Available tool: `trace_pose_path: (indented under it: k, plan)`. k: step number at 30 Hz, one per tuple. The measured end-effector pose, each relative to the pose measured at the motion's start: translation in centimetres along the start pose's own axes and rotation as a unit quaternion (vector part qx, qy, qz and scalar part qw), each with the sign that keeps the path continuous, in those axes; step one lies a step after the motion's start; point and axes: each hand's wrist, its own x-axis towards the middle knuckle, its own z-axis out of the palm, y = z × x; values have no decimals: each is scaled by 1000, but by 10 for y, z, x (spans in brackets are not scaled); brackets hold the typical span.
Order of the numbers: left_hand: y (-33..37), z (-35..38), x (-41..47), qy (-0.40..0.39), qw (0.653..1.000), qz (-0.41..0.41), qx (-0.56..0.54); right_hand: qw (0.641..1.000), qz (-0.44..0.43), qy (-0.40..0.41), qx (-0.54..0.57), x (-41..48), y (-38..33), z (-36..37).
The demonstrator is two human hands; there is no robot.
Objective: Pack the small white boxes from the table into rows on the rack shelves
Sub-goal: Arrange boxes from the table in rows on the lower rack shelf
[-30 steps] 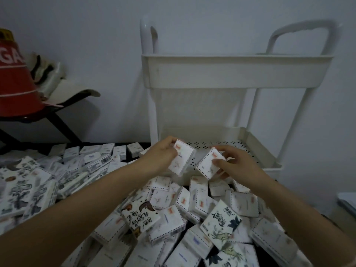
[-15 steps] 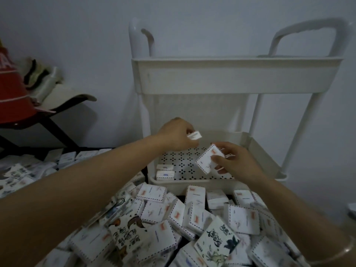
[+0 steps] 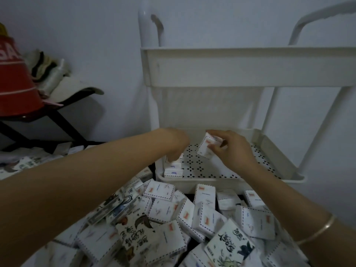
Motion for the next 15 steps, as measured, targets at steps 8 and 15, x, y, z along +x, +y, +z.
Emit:
trace_pose_path:
  k: [8,15]
  plan:
    - [8,1,0,-36,998,-15,48,998,22,-51,-29,30,-33,37]
    - [14,7,-12,43,996,10,83,980,48,-182,69,35,-43,57]
